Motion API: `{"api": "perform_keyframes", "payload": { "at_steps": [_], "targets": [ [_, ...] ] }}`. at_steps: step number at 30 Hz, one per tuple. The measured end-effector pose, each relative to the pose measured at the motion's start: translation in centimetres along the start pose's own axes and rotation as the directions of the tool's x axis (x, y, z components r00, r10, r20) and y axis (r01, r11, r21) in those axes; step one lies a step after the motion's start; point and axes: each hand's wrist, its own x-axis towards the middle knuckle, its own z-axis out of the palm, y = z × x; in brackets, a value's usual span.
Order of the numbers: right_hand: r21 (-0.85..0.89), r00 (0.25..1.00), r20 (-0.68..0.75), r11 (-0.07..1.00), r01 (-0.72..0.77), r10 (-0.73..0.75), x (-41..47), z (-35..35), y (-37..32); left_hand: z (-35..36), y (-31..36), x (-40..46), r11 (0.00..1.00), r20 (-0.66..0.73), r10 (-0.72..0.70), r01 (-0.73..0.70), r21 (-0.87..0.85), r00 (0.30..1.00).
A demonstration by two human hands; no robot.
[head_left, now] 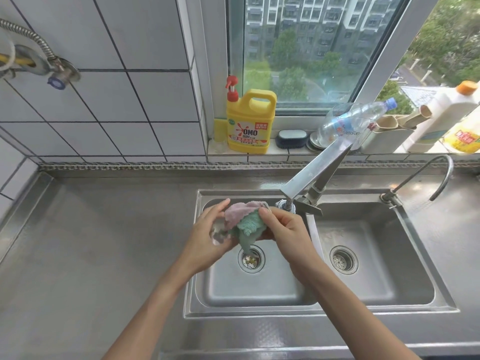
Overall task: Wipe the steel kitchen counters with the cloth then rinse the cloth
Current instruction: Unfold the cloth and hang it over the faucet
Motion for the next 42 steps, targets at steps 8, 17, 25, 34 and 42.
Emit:
{"api": "perform_keyframes", "payload": {
  "at_steps": [8,17,25,34,42],
  "targets": [
    [0.196,0.991,0.119,0.976,-0.090,0.068,0.9,0.7,-2.7,0.7,1.3,0.3,0.947,0.007,-0.011,0.012,-0.321,1.000],
    [-0.154,0.999,0.020,0.987,0.042,-0.039,1.7,1.0,-3.7,1.1,3.3,-1.6,0.528,0.191,-0.356,0.366,-0.767,0.915],
    [-0.345,0.973,0.068,0.921,-0.183,0.219,1.2,1.1,-2.1,0.3,3.7,-1.3,0.610,0.147,-0.384,0.370,-0.701,0.912],
    [-0.087,0.998,-0.054,0.996,-0.016,0.011,1.4,1.1,-1.2,-2.0,2.7,-0.7,0.658,-0.150,-0.531,0.294,-0.694,0.834],
    [-0.155,0.991,-0.134,0.988,0.007,-0.028,1.3,1.7,-1.3,-2.2,2.4,-1.8,0.706,0.090,-0.351,0.327,-0.629,0.932]
  ]
}}
